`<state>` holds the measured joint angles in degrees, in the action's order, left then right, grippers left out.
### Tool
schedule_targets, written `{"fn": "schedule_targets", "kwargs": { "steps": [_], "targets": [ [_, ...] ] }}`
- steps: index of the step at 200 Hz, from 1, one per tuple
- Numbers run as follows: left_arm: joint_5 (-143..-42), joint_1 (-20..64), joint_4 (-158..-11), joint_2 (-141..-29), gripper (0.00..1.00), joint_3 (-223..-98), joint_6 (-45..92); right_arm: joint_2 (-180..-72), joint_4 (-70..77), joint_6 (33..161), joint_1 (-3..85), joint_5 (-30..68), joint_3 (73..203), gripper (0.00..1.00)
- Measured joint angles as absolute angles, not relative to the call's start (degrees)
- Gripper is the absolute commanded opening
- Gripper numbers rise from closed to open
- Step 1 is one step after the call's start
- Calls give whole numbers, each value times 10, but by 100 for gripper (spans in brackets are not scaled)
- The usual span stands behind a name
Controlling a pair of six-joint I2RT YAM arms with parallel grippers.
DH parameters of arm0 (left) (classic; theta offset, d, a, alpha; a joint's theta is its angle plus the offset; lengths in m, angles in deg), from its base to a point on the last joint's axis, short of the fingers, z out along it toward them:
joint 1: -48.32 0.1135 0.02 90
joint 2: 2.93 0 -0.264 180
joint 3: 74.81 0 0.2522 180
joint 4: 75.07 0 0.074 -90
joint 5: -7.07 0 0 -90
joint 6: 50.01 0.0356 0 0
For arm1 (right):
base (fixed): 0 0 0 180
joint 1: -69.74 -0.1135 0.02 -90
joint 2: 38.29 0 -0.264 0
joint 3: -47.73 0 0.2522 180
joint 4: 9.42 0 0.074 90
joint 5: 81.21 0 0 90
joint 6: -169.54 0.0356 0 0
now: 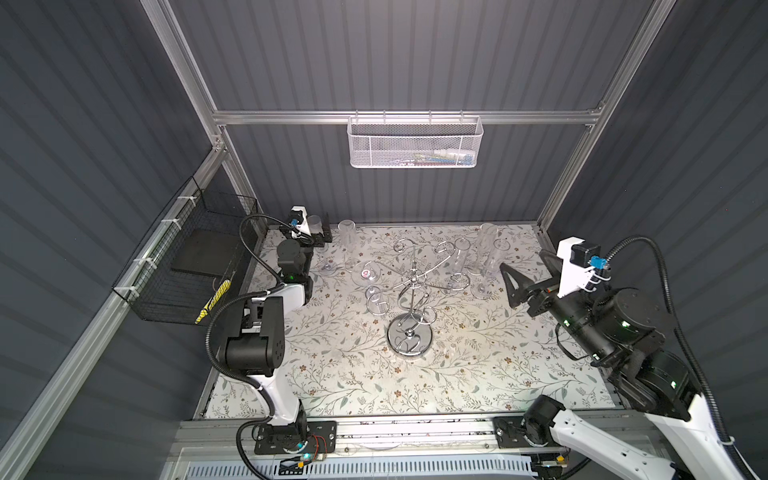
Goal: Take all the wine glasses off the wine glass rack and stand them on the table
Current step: 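Open the left gripper and raise it off the standing glass, then swing the left gripper back toward the rack while the right moves closer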
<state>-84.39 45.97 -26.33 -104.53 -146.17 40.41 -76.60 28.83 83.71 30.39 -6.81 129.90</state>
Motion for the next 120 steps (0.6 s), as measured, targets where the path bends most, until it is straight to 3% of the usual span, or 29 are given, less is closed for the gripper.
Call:
{"fn": "schedule_targets", "kwargs": {
  "steps": [46,120],
  "targets": [
    [-846,460,-384,-959,99,-1528,402,-770,304,852,304,-58,1338,99],
    [-802,460,-795,-744,100,-1660,266,-813,368,903,304,-33,1395,99]
  ]
}}
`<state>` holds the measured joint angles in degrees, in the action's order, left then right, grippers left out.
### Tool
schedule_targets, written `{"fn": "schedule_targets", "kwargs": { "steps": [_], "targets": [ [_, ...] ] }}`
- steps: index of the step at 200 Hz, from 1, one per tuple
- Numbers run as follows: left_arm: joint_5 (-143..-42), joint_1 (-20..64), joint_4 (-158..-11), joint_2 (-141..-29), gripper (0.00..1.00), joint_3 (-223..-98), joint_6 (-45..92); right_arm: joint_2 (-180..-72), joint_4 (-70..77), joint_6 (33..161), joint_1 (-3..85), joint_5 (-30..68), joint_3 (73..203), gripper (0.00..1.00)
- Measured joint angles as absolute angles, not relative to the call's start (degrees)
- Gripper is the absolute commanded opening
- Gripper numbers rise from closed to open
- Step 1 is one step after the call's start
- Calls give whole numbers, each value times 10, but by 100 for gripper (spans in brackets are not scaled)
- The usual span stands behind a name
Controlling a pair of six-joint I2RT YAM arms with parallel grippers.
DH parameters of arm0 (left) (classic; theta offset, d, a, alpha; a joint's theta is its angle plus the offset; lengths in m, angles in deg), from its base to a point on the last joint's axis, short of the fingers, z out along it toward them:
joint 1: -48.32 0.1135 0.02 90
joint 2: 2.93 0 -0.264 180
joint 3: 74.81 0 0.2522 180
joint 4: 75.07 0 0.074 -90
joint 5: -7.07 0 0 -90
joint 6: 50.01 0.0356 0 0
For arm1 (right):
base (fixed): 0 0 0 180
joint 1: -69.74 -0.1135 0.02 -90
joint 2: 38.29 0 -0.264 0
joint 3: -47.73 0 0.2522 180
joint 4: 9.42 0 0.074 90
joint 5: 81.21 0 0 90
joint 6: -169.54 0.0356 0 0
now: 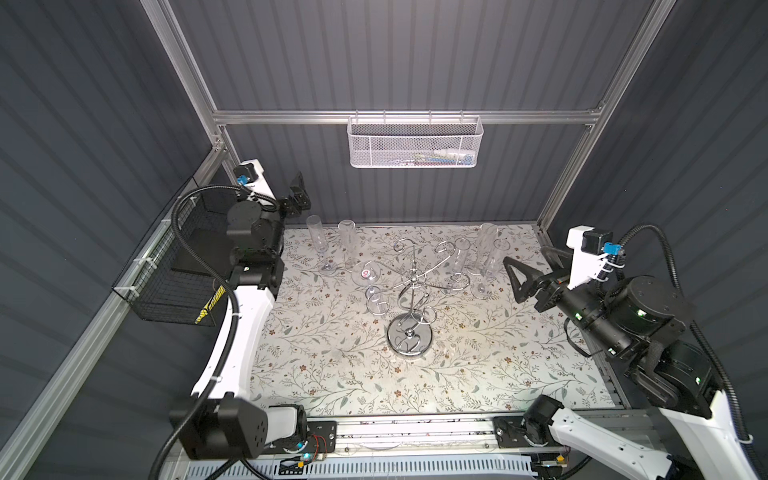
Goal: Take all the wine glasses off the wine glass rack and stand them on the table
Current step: 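Swing the left gripper back toward the rack while the right moves closer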
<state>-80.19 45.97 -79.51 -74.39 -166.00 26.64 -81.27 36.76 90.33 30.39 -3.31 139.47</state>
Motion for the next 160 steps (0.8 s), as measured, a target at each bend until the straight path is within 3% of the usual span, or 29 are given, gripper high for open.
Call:
{"fn": "schedule_targets", "kwargs": {
  "steps": [34,93,119,160],
  "targets": [
    [-847,460,-961,-632,100,-1657,176,-808,374,914,304,14,1391,99],
    [-1052,460,-1188,-535,99,-1620,46,-856,407,935,304,48,1402,99],
    [-1141,460,-1177,-488,91,-1521,-58,-851,405,944,304,51,1382,99],
    [-1246,460,-1040,-440,73,-1377,-262,-838,406,955,304,50,1372,99]
  ]
}}
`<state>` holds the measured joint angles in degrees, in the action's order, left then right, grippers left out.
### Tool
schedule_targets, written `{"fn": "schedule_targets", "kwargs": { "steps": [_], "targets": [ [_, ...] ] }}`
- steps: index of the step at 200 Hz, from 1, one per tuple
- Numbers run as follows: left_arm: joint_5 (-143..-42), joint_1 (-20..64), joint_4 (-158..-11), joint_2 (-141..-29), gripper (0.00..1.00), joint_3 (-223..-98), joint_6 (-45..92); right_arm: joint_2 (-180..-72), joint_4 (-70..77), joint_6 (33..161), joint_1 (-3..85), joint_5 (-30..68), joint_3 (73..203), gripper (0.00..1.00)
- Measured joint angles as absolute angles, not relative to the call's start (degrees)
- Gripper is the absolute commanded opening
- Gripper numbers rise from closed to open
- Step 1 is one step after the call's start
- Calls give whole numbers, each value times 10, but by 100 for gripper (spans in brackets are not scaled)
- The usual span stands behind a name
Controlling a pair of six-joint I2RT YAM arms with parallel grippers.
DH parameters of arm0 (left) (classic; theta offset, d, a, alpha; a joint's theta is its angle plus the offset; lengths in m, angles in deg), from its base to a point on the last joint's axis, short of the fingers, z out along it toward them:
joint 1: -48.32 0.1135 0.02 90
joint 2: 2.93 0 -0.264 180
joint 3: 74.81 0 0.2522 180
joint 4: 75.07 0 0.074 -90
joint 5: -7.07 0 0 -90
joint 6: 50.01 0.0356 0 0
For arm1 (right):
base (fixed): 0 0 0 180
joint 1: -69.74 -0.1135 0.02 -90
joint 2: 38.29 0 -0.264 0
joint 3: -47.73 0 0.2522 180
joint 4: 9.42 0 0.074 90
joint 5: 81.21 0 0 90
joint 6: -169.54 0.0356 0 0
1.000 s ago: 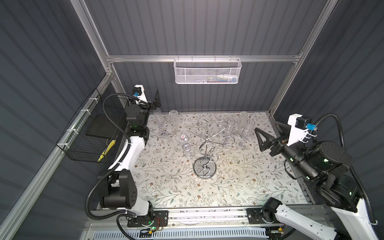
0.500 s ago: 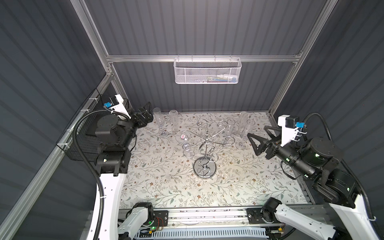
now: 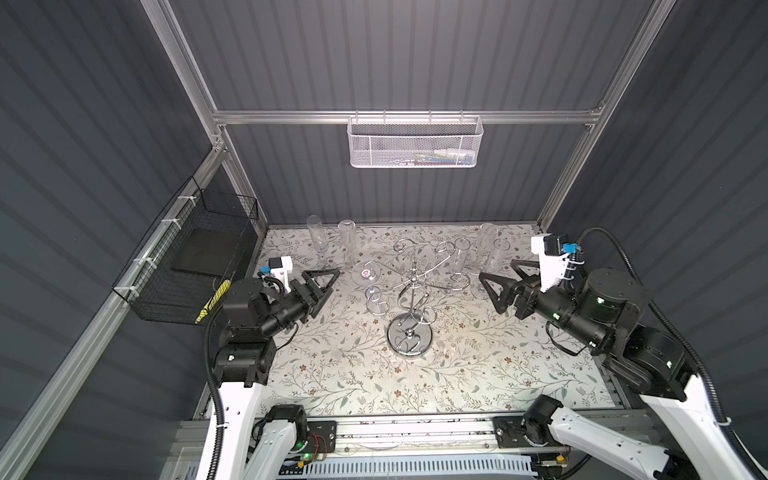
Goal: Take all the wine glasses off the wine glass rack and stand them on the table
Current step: 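Swing the left gripper back toward the rack while the right moves closer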
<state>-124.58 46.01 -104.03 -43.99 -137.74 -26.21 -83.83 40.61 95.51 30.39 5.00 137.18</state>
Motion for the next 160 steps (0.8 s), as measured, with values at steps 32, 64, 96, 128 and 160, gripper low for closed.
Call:
{"fn": "schedule_targets", "kwargs": {
  "steps": [32,64,96,128,160],
  "targets": [
    [-1293,460,-954,-427,66,-1340,-367,-826,406,963,304,48,1370,99],
    [-1319,460,-897,-413,65,-1326,-426,-823,406,970,304,48,1364,99],
    [-1335,460,-875,-411,65,-1309,-446,-833,406,973,304,50,1364,99],
    [-1345,460,-874,-426,62,-1303,-447,-838,406,975,304,52,1364,99],
    [-1349,460,-874,-449,59,-1303,-441,-837,406,980,304,52,1363,99]
  ]
}}
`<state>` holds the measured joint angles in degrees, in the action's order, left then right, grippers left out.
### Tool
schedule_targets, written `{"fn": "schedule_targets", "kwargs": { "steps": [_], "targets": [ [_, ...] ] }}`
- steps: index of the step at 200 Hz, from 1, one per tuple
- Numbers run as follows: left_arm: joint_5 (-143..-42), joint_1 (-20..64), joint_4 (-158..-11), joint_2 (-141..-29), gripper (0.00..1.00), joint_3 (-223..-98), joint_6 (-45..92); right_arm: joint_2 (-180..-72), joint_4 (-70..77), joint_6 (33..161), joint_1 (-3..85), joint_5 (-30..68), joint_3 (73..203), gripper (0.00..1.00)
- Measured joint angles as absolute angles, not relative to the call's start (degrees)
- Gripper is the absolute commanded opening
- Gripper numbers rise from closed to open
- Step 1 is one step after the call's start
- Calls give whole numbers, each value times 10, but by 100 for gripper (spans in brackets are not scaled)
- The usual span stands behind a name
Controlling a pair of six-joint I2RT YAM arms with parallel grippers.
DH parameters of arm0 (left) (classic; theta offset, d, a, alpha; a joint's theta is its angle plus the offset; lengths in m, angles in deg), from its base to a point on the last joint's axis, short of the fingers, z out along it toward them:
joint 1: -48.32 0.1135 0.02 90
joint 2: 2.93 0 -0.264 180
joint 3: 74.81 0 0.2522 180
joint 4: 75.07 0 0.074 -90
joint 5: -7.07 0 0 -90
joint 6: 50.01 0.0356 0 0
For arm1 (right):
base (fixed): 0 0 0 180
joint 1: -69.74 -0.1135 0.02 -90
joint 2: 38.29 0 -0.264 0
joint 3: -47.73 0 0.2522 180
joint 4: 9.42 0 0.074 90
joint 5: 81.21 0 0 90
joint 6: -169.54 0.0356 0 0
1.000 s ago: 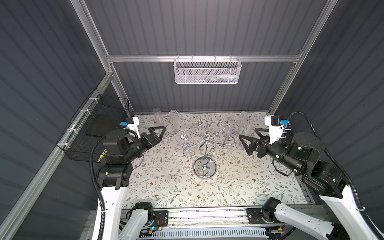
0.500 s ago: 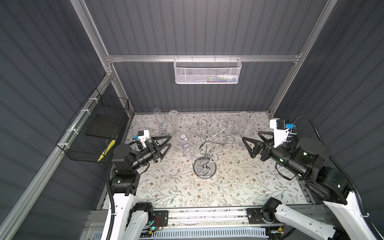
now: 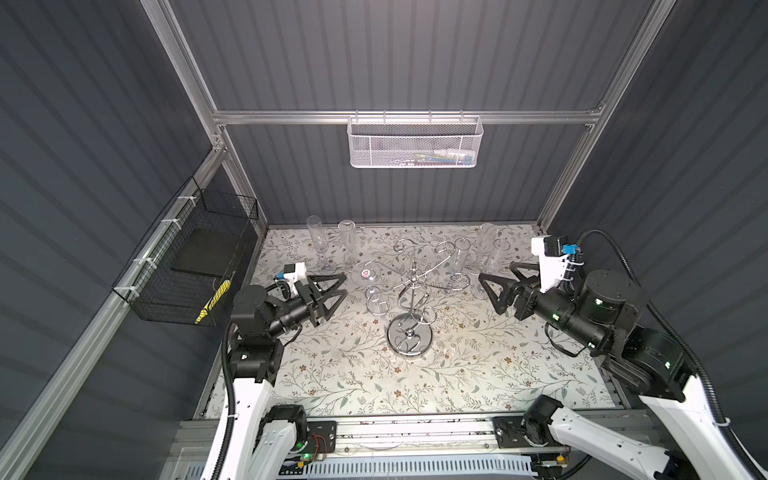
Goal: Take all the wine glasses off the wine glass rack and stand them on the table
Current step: 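Swing the left gripper back toward the rack while the right moves closer, then reach the left gripper to the base of a flute hanging on the rack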
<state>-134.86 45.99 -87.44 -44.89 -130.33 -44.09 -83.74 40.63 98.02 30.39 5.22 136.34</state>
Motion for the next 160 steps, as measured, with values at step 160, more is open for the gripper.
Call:
{"fn": "schedule_targets", "kwargs": {
  "steps": [160],
  "targets": [
    [-1309,372,-819,-506,42,-1292,-414,-845,409,1003,304,59,1361,99]
  ]
}}
